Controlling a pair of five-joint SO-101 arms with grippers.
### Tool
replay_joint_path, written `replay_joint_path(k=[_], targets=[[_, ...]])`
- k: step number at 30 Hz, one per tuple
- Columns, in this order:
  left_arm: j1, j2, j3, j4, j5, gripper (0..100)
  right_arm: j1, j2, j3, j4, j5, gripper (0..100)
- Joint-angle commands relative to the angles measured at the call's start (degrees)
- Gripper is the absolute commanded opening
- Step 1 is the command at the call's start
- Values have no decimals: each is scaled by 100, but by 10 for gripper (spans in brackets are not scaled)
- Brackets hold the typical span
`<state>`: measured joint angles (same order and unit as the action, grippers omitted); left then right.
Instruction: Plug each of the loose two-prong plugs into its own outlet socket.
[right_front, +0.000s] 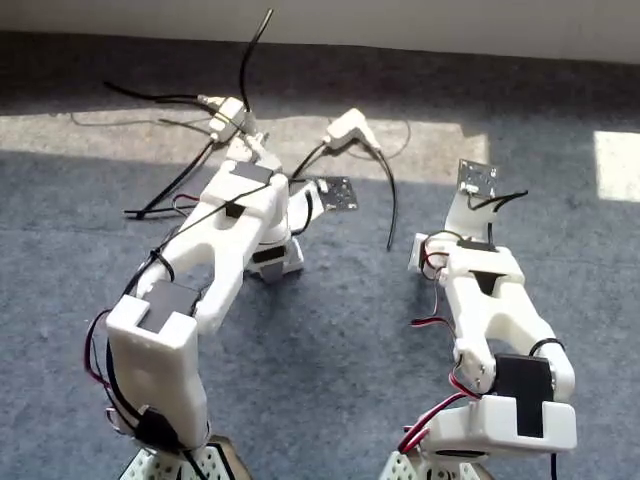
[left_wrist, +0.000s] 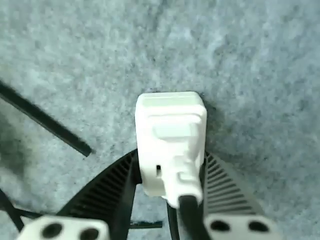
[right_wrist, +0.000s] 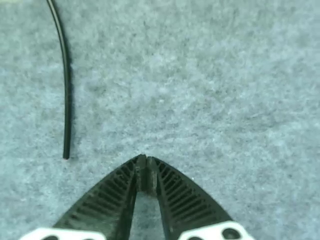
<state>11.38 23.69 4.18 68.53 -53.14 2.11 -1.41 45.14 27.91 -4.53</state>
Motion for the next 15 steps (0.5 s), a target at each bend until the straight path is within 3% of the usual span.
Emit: replay_joint_path(k=[1,6,15], targets=[[-22,-66,-224,-738,149,24,-48,-22,-40,-101,-26,6],[-13,-101,-233,-2066,158,24,-48,-22,-40,-101,-26,6],[-48,119,-198,-5837,158,23,-48,-22,-40,-101,-26,6]])
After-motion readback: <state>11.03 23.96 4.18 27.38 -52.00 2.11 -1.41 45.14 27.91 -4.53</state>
